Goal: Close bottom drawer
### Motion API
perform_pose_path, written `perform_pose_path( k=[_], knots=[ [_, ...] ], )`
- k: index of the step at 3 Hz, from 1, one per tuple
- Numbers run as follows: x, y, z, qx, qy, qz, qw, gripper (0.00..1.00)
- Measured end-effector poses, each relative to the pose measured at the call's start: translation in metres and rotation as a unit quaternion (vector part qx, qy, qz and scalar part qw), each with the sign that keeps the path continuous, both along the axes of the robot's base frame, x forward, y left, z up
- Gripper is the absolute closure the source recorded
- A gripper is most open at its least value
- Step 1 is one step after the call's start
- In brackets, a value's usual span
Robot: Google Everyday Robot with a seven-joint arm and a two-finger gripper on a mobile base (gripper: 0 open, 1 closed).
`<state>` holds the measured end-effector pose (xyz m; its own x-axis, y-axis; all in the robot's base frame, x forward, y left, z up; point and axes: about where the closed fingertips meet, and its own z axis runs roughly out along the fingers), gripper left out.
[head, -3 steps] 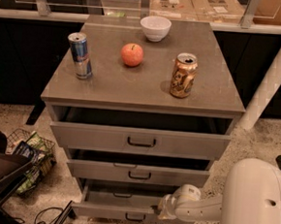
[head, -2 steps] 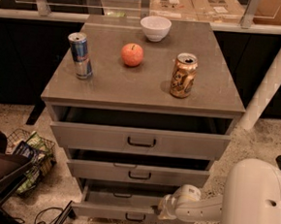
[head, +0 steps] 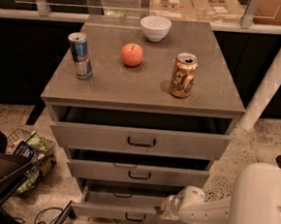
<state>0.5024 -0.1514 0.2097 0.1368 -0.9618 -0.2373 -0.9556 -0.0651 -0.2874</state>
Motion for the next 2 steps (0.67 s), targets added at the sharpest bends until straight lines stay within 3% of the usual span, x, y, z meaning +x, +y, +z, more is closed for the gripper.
perform_pose_path(
  k=[2],
  knots=[
    [-0.0021,0.0001,0.0,0.0,0.0,0.0,1.0,1.0]
  ],
)
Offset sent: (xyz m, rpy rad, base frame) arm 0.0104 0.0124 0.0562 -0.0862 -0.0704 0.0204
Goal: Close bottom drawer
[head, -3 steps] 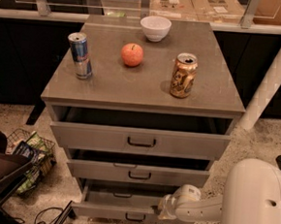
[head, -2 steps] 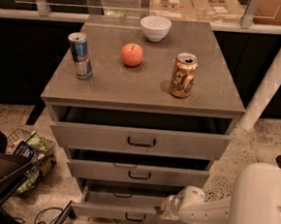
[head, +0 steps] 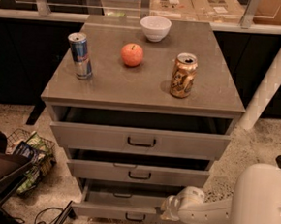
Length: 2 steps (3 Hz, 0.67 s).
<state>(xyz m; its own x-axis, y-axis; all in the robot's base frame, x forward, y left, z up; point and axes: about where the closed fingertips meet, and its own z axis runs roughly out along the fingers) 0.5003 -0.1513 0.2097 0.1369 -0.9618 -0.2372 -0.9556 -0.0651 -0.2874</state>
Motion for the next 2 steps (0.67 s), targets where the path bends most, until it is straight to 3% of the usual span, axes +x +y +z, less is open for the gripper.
perform_pose_path(
  k=[2],
  knots=[
    [0.001,0.0,0.012,-0.01,-0.007,-0.001,0.9999,1.0]
  ],
)
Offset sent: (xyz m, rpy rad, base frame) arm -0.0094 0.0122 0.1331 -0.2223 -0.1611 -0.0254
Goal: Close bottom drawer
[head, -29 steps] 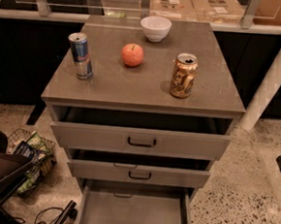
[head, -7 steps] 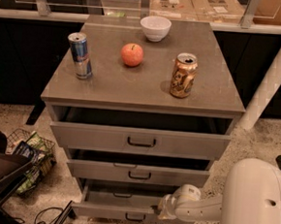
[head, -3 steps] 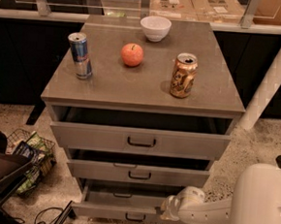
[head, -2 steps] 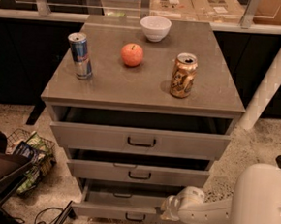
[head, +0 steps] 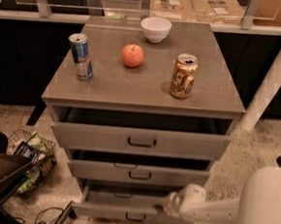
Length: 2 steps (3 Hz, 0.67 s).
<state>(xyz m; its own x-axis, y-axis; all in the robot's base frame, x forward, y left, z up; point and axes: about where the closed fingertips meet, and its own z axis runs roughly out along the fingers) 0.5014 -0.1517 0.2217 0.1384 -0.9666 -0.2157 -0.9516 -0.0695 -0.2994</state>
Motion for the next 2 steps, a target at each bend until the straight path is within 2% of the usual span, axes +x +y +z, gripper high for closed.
perform_pose_path(
  k=[1,2],
  knots=[
    [0.0,0.0,0.0,0.0,0.0,0.0,1.0,1.0],
    [-0.001,0.0,0.021,-0.021,-0.011,-0.002,0.9997,1.0]
  ],
)
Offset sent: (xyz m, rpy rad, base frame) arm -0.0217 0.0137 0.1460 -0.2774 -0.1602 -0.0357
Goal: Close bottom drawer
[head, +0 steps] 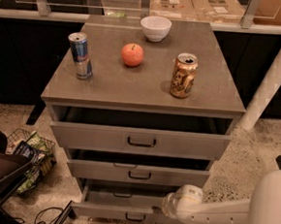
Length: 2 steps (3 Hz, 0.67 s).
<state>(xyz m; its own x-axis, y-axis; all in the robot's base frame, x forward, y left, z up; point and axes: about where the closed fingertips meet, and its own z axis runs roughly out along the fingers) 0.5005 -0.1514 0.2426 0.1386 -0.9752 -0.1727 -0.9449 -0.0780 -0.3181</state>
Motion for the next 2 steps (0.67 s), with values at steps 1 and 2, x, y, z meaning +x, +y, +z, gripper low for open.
perform_pose_path(
  k=[1,2],
  knots=[
    [-0.012,0.013,0.063,-0.038,-0.036,-0.003,0.9986,1.0],
    [-0.031,0.008,0.104,-0.111,-0.037,-0.001,0.9932,1.0]
  ],
)
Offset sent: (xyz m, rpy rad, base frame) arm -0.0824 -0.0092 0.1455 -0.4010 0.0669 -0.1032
